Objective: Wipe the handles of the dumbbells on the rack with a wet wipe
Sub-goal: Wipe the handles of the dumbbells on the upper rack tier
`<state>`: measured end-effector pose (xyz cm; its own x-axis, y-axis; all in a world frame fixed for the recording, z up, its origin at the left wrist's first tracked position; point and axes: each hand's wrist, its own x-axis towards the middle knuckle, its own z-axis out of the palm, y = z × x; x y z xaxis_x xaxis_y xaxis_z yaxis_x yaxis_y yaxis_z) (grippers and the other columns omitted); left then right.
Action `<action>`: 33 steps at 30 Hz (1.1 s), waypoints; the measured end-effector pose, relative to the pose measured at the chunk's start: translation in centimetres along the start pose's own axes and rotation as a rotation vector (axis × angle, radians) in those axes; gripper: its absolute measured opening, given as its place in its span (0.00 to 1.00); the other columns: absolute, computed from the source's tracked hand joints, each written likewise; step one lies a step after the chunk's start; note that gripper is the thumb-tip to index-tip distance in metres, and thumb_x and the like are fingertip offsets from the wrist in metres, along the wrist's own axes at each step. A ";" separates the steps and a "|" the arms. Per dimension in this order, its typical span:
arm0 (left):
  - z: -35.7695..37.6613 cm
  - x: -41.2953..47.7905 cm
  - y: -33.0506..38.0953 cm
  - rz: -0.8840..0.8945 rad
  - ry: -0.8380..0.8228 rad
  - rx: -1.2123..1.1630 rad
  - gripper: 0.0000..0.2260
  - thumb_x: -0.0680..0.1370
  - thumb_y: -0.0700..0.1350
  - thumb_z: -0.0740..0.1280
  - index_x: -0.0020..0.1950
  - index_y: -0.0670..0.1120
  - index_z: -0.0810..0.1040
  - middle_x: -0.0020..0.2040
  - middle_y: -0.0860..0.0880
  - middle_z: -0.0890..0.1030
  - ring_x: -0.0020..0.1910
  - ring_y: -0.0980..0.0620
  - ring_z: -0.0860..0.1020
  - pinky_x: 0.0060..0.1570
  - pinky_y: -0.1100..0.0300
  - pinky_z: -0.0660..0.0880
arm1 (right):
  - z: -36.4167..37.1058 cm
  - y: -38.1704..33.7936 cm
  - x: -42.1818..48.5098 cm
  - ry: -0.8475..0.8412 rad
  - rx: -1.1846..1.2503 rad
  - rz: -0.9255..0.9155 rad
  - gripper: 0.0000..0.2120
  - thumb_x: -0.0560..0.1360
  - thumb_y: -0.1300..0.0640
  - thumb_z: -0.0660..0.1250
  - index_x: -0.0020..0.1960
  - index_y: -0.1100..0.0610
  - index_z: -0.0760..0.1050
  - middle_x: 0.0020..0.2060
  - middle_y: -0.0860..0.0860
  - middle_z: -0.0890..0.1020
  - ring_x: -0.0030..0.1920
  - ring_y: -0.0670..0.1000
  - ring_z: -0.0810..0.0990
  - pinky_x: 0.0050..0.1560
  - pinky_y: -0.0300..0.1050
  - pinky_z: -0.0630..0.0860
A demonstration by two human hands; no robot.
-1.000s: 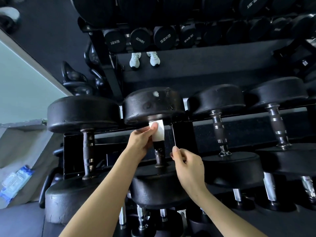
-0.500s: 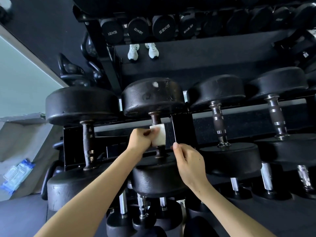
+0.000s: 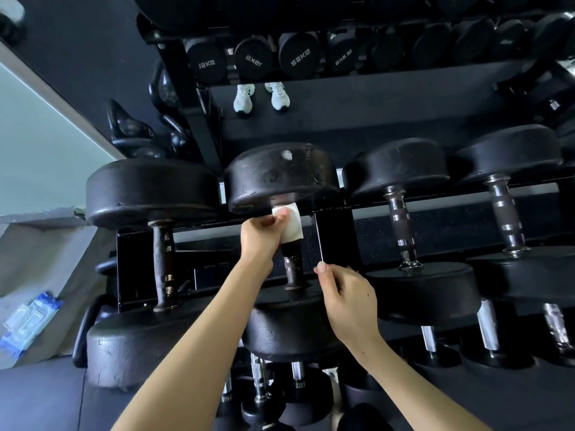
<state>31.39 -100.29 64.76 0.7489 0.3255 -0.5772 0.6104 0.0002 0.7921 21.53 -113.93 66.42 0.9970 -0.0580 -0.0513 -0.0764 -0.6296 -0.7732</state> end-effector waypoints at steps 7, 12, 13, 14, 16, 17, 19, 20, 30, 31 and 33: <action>-0.2 -1.3 -0.5 0.414 0.018 0.440 0.22 0.75 0.51 0.70 0.28 0.45 0.62 0.25 0.53 0.64 0.25 0.57 0.61 0.25 0.68 0.62 | -0.2 -0.4 0.0 0.009 0.007 -0.021 0.22 0.76 0.42 0.50 0.26 0.51 0.63 0.19 0.47 0.65 0.25 0.50 0.67 0.38 0.29 0.58; -1.7 -1.1 -0.6 0.407 -0.159 0.540 0.16 0.72 0.49 0.72 0.32 0.45 0.70 0.28 0.53 0.70 0.29 0.56 0.67 0.29 0.65 0.62 | -0.5 -0.5 0.0 -0.015 0.041 -0.021 0.21 0.75 0.42 0.51 0.26 0.49 0.60 0.18 0.47 0.62 0.25 0.51 0.66 0.40 0.30 0.57; -2.1 -1.3 -0.9 0.394 -0.193 0.566 0.14 0.72 0.49 0.72 0.33 0.43 0.73 0.29 0.52 0.72 0.30 0.56 0.68 0.29 0.64 0.64 | -0.6 -0.5 0.0 -0.018 0.049 -0.019 0.21 0.75 0.42 0.51 0.26 0.49 0.59 0.19 0.47 0.62 0.26 0.51 0.66 0.40 0.30 0.57; -2.4 -1.6 -1.5 0.382 -0.234 0.605 0.14 0.71 0.50 0.73 0.34 0.41 0.76 0.29 0.50 0.74 0.30 0.55 0.69 0.30 0.63 0.65 | -0.6 -0.5 0.1 -0.016 0.059 -0.014 0.21 0.75 0.42 0.52 0.26 0.49 0.59 0.19 0.47 0.62 0.26 0.52 0.66 0.39 0.30 0.57; -2.8 -2.1 -2.7 0.359 -0.322 0.707 0.16 0.70 0.52 0.74 0.36 0.39 0.78 0.32 0.44 0.78 0.32 0.53 0.71 0.33 0.60 0.67 | -0.5 -0.4 0.1 -0.011 0.070 -0.003 0.21 0.75 0.43 0.53 0.26 0.48 0.58 0.19 0.47 0.63 0.25 0.50 0.66 0.38 0.30 0.57; -3.0 -2.2 -2.7 0.351 -0.353 0.765 0.17 0.69 0.53 0.75 0.36 0.39 0.78 0.32 0.43 0.78 0.32 0.52 0.71 0.33 0.58 0.67 | -0.5 -0.4 0.1 -0.016 0.068 0.001 0.21 0.75 0.44 0.53 0.25 0.48 0.59 0.19 0.47 0.63 0.25 0.49 0.66 0.39 0.30 0.58; -3.3 -1.8 -1.9 0.344 -0.407 0.886 0.19 0.68 0.55 0.75 0.34 0.41 0.75 0.32 0.46 0.74 0.33 0.51 0.70 0.35 0.56 0.68 | -0.6 -0.4 0.0 -0.039 0.067 0.017 0.21 0.77 0.46 0.55 0.26 0.50 0.64 0.19 0.48 0.65 0.25 0.49 0.68 0.43 0.36 0.63; -3.4 -1.6 -1.3 0.354 -0.438 0.962 0.19 0.68 0.56 0.75 0.33 0.42 0.74 0.32 0.47 0.73 0.33 0.50 0.71 0.36 0.56 0.68 | -0.7 -0.4 0.0 -0.056 0.066 0.034 0.22 0.77 0.47 0.55 0.28 0.54 0.69 0.20 0.50 0.68 0.26 0.50 0.70 0.45 0.40 0.67; -3.6 -1.7 -1.8 0.185 -0.499 0.664 0.17 0.65 0.57 0.74 0.30 0.44 0.76 0.30 0.51 0.73 0.32 0.56 0.70 0.38 0.57 0.76 | -0.9 -0.9 -0.2 -0.035 0.069 0.053 0.22 0.79 0.54 0.59 0.28 0.59 0.65 0.20 0.49 0.65 0.26 0.54 0.67 0.48 0.41 0.62; -3.7 -2.2 -1.8 0.139 -0.486 0.560 0.15 0.70 0.54 0.72 0.30 0.46 0.75 0.30 0.52 0.73 0.31 0.58 0.70 0.36 0.61 0.74 | -0.8 -0.9 -0.2 -0.027 0.077 0.050 0.22 0.79 0.55 0.60 0.27 0.57 0.63 0.20 0.48 0.64 0.25 0.52 0.65 0.48 0.41 0.62; -3.8 -2.7 -2.1 0.041 -0.491 0.397 0.11 0.78 0.49 0.66 0.38 0.46 0.79 0.36 0.51 0.79 0.37 0.56 0.75 0.42 0.63 0.74 | -0.8 -0.8 -0.2 -0.014 0.101 0.053 0.23 0.79 0.56 0.60 0.27 0.55 0.61 0.19 0.47 0.63 0.23 0.48 0.63 0.48 0.41 0.63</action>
<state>27.10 -97.60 65.38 0.7471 -0.1536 -0.6468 0.5576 -0.3850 0.7355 21.39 -113.99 67.58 0.9917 -0.0781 -0.1024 -0.1285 -0.5449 -0.8286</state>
